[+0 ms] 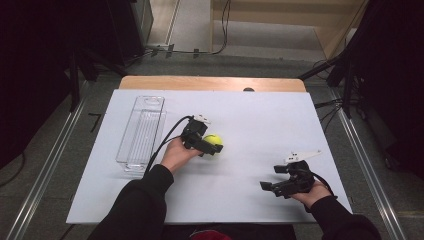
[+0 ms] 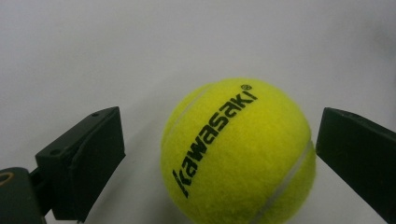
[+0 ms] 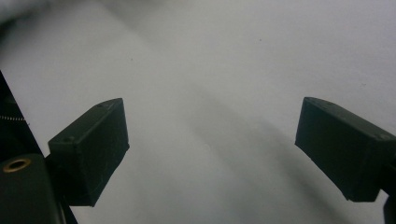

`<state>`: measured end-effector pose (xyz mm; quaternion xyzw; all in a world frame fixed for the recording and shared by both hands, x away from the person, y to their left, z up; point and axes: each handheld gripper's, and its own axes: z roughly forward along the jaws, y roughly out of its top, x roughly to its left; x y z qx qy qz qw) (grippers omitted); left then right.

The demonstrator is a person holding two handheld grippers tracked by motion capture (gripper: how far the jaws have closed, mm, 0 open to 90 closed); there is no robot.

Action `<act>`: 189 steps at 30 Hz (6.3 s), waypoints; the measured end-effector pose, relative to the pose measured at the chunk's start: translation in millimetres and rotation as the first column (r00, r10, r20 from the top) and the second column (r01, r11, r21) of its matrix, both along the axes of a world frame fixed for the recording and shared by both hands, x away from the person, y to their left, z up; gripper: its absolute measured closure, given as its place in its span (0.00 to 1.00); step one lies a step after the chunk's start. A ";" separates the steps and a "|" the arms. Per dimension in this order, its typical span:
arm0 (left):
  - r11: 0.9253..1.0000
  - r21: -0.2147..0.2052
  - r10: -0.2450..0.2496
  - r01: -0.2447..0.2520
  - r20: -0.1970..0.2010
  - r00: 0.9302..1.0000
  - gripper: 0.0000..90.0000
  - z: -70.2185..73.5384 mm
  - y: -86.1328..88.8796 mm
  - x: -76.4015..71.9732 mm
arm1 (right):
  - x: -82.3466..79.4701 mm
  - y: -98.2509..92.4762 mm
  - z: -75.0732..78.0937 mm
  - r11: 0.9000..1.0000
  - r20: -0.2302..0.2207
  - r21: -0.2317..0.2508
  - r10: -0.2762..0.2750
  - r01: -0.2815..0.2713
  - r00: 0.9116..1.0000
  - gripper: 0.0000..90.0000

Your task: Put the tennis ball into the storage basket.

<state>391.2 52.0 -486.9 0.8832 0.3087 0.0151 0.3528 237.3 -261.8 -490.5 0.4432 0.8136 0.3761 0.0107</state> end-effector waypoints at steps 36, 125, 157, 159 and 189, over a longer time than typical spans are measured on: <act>0.997 0.069 -0.027 0.021 0.088 0.996 0.29 -15.1 -6.0 -15.5 | -0.6 0.7 -0.2 1.000 -0.002 -0.001 0.003 -0.003 1.000 0.09; 1.000 0.013 -0.017 0.017 -0.029 0.999 0.30 62.0 22.7 -19.0 | -0.3 0.5 1.2 1.000 0.017 0.014 0.006 -0.006 1.000 0.09; 1.000 0.013 0.028 -0.028 -0.037 0.999 0.30 75.1 42.1 -12.9 | -0.4 -0.1 2.3 1.000 0.028 0.019 -0.005 0.005 1.000 0.09; 0.999 0.018 0.029 -0.028 -0.038 0.999 0.30 75.7 44.1 -12.0 | -0.4 0.0 2.3 1.000 0.029 0.019 -0.005 0.005 1.000 0.09; 0.995 0.018 0.095 -0.094 -0.042 0.995 0.30 83.0 71.6 -1.9 | -0.5 0.0 2.3 1.000 0.028 0.019 -0.005 0.004 1.000 0.09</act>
